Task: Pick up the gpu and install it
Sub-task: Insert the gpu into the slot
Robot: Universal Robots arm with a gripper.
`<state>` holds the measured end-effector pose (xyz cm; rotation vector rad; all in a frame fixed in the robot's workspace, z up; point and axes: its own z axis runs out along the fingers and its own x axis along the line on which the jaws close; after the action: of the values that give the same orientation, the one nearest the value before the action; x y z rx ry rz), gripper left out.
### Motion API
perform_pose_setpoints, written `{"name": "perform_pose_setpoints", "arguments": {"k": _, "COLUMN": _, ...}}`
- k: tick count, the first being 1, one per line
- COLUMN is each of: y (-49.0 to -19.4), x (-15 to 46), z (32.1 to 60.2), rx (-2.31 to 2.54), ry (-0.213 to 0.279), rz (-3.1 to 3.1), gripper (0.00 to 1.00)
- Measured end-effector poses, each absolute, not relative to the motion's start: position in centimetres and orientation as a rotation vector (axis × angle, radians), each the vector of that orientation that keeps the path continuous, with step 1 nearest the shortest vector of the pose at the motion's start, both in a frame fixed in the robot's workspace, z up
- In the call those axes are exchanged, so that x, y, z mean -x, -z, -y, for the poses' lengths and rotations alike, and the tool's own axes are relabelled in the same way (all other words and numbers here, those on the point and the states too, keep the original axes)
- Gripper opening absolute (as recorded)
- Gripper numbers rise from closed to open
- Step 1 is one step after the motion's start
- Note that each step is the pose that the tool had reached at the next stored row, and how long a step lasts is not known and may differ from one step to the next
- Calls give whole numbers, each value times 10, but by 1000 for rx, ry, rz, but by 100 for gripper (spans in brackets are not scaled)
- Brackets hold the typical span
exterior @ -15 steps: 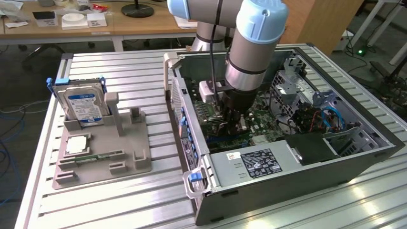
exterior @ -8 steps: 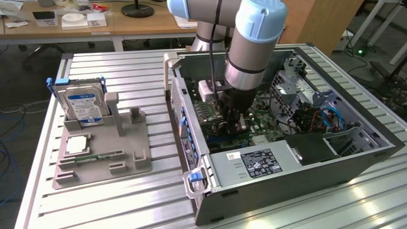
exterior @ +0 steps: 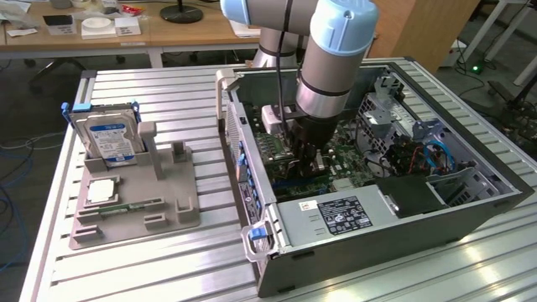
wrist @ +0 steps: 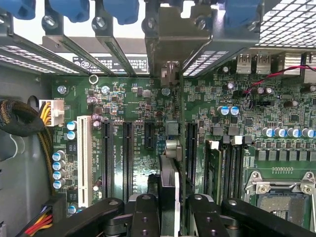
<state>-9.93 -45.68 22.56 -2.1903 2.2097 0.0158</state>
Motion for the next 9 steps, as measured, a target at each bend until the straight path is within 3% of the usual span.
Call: {"name": "perform_pose_setpoints", "arguments": {"k": 9, "y": -224, "x": 99, "z": 457, "rx": 2190, "ry": -16, "rz": -2209, "gripper": 27}}
